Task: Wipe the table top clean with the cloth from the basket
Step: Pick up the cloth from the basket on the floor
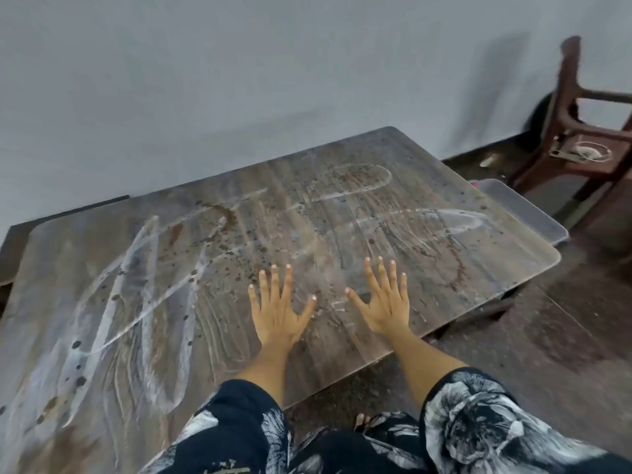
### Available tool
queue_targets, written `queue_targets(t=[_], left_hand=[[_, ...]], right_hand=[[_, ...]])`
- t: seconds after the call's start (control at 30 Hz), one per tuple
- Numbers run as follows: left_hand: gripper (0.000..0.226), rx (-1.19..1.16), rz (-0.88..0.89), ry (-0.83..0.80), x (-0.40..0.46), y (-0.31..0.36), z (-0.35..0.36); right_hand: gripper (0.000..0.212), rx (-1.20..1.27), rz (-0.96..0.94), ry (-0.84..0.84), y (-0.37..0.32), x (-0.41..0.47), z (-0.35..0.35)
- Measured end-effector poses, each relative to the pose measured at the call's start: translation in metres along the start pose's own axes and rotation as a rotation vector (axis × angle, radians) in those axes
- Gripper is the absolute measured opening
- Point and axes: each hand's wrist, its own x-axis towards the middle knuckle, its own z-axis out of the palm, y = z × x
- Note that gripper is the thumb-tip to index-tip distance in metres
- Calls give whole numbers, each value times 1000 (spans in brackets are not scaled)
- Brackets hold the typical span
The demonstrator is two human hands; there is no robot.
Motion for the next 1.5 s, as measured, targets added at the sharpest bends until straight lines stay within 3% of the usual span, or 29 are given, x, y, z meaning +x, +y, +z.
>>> queue_targets(t=[0.53, 0.87, 1.13, 1.5], left_hand=[[80, -6, 376, -6, 30, 110, 8], [79, -17, 536, 1, 50, 208, 4], [80, -35, 621, 49, 94, 320, -1], [78, -37, 612, 79, 173, 477, 0]], right_hand=[[82, 70, 385, 105, 100, -32, -11], [80, 101, 521, 156, 174, -28, -30], [82, 123, 545, 188, 262, 29, -56], [78, 143, 499, 205, 389, 145, -103]])
